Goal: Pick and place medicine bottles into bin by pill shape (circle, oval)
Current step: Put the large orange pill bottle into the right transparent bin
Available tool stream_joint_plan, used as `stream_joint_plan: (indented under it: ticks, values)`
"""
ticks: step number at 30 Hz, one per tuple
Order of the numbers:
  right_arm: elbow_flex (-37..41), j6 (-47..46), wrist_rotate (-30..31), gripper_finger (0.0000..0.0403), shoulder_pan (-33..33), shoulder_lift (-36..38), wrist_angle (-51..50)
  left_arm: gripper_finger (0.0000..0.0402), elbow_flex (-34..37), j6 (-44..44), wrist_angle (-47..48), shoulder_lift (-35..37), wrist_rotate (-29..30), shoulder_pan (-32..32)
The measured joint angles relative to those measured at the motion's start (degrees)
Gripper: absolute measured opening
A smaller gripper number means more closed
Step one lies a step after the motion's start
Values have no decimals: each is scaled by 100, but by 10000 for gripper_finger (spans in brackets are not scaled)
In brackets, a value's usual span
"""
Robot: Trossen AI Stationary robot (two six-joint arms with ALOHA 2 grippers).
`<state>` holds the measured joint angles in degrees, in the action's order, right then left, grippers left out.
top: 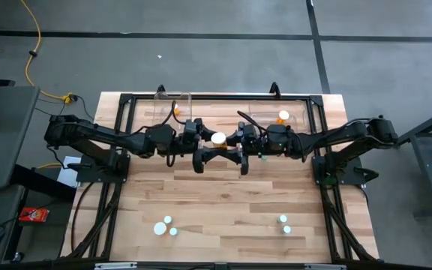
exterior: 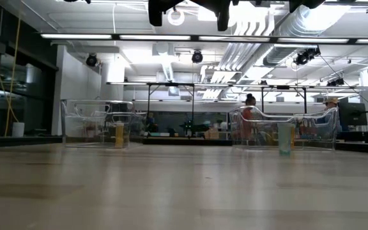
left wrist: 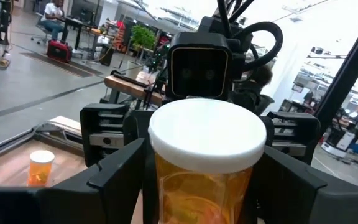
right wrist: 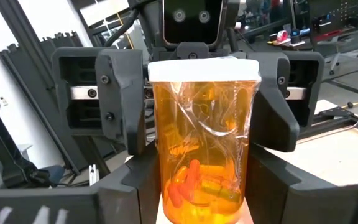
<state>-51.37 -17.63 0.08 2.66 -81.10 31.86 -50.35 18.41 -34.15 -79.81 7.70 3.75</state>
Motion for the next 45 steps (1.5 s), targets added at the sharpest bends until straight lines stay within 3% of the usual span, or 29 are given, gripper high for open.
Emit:
stream_joint_plan:
  ticks: [8,13,19,23,28,30,34,39,45]
  values:
    - [0,-43,-28,169,2,0,4,208,0,-2,-32,7,4,-2]
    - [0,-43,-37,212,0,0,2,176,0,0,-35,11,0,-2]
    - [0,-34,-63,266,-43,97,-164,170,0,-7,12,18,-7,0]
    - [-13,1,-73,282,-138,565,-1076,170,-2,-17,638,297,-12,65]
    - [-22,214,128,283,-194,1159,-1963,169,-187,-134,2415,685,-109,206]
    - [-207,308,272,282,-190,1207,-2361,169,-412,-336,3282,650,-143,243]
    - [-873,736,302,282,-190,871,-3456,168,-1000,-874,4135,183,-230,249]
    - [-1578,1058,313,282,-190,356,-4464,168,-1615,-1392,4529,-432,-74,247]
    - [-1834,1247,299,282,-190,31,-4911,168,-1900,-1780,4560,-724,-55,203]
